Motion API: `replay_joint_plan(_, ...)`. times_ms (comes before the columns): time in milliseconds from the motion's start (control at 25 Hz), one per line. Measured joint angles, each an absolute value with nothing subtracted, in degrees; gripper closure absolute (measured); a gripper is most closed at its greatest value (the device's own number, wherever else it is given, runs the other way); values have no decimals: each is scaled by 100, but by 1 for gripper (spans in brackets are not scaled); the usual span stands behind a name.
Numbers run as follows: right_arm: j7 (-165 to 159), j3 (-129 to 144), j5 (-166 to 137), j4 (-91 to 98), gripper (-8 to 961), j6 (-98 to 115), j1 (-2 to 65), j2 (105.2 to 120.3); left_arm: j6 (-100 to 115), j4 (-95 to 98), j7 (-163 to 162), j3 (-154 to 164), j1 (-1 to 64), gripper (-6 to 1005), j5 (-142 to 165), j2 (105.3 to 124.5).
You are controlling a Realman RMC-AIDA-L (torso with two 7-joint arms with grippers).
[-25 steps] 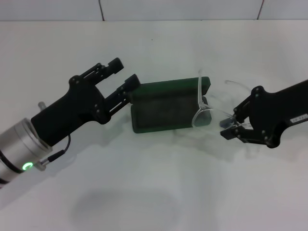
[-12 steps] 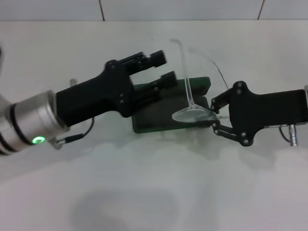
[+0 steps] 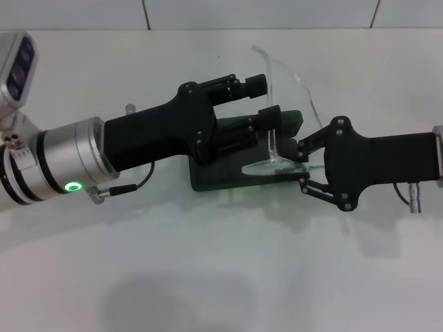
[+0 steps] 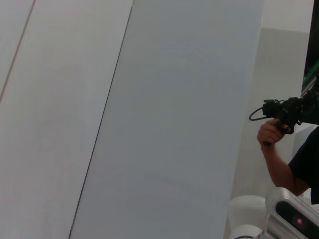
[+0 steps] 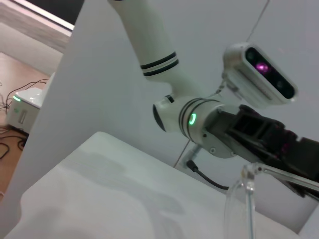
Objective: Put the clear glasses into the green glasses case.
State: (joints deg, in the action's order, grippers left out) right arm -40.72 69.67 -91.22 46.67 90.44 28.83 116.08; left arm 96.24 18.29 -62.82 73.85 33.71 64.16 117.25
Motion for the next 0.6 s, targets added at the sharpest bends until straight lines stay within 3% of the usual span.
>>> replay_joint_plan(600, -4078, 7037, -9164, 4658, 829, 8981, 2872, 11583, 9949, 2224, -6080, 6774, 2944, 394, 6426, 11707)
